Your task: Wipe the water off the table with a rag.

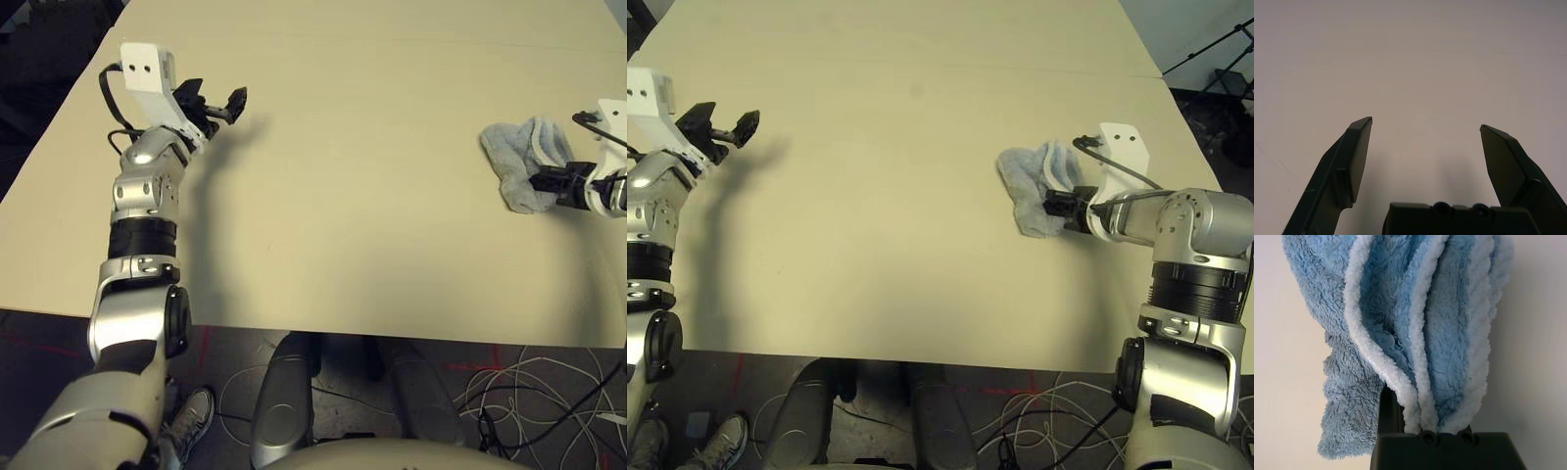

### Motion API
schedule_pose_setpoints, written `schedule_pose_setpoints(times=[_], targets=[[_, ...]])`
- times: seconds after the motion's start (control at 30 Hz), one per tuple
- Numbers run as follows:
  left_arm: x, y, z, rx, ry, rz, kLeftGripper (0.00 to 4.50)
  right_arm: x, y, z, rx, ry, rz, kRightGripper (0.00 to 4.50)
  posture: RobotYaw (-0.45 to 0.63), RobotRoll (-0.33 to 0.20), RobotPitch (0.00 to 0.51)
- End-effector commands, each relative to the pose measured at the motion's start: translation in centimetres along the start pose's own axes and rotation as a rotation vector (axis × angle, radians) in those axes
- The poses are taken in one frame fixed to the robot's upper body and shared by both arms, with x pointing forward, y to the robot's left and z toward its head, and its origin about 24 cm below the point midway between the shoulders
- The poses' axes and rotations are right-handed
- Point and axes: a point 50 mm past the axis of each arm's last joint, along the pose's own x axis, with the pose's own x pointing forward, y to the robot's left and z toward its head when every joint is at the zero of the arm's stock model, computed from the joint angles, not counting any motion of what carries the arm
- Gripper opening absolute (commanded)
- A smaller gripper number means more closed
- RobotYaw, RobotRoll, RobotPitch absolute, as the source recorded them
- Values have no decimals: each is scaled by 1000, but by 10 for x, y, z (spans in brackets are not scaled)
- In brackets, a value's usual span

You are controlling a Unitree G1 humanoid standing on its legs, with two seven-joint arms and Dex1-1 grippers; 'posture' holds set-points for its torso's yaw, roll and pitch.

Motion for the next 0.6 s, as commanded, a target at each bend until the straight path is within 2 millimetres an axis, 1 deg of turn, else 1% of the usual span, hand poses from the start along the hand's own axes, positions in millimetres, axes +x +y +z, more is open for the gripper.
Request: schedule_pose_setpoints(times=[0.03,0.2,0.23,0.27,0.3,0.4,0.43,0.5,0.6], targets=[[-3,2,-10,1,26,8,4500,6,-13,-24,45,127,-74,43,-18,0,323],[-1,2,-11,0,26,5,4500,7,-13,-23,52,117,-54,43,-21,0,322],[0,1,-11,-1,25,3,4500,7,-13,-21,46,107,-50,767,-20,0,322],[0,0,-10,-2,24,-1,4500,6,-12,-18,32,92,-41,982,-19,0,321],[0,-1,-10,-4,23,-4,4500,4,-11,-14,19,78,-30,1324,-18,0,321],[1,-3,-10,-8,20,-17,4500,-9,-6,1,-34,25,92,2248,-15,0,319],[0,-3,-9,-8,20,-19,4500,-15,-7,4,-50,30,118,2603,-13,0,319],[0,-3,-9,-9,19,-21,4500,-24,-12,11,-70,20,143,3162,-10,0,318],[0,-2,-7,-12,14,-15,4500,-35,-29,38,-30,-149,97,4123,-13,0,318]])
